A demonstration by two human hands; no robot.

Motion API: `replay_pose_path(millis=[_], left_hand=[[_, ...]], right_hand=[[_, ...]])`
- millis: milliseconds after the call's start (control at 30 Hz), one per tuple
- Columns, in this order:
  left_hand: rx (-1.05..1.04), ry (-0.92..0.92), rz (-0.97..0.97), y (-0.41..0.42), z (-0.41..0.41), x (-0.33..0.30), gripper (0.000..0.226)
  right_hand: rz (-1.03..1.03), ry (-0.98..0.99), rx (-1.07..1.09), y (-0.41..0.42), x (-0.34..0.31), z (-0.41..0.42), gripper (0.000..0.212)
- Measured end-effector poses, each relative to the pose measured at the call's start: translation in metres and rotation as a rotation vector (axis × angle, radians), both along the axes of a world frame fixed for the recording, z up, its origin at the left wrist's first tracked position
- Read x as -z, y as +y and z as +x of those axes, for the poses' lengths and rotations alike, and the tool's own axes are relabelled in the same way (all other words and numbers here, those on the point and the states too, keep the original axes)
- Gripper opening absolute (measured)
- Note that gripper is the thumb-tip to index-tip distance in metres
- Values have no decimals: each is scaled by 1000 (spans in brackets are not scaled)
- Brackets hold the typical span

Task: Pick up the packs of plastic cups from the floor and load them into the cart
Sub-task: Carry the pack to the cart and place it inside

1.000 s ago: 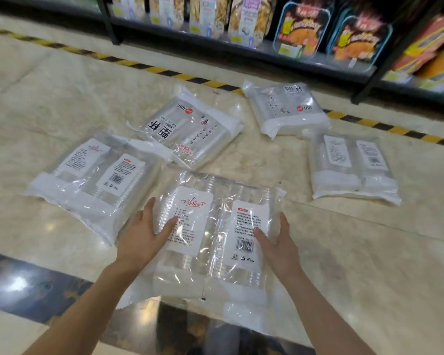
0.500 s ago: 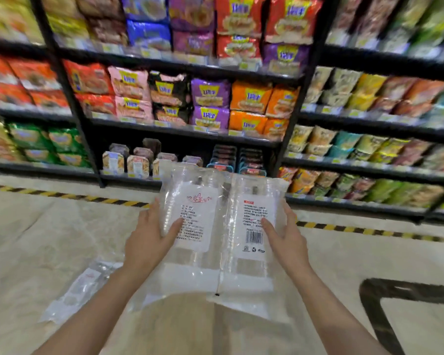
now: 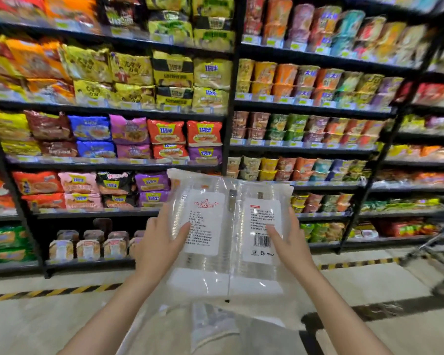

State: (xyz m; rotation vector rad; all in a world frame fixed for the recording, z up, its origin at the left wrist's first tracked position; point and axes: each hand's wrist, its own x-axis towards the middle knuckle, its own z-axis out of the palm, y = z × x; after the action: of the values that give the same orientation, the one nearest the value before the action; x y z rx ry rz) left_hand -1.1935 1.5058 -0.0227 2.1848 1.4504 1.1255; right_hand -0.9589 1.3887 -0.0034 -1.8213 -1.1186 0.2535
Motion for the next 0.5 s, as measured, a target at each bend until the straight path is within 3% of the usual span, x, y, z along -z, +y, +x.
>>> replay_pose_path(millis=[333, 500], left_hand=[[225, -51, 38, 66, 132, -13, 66], [357, -80, 21, 111, 238, -20, 76]], right_hand=[[136, -51, 241, 27, -12, 107, 73], [157, 23, 442, 40, -20, 181, 78]])
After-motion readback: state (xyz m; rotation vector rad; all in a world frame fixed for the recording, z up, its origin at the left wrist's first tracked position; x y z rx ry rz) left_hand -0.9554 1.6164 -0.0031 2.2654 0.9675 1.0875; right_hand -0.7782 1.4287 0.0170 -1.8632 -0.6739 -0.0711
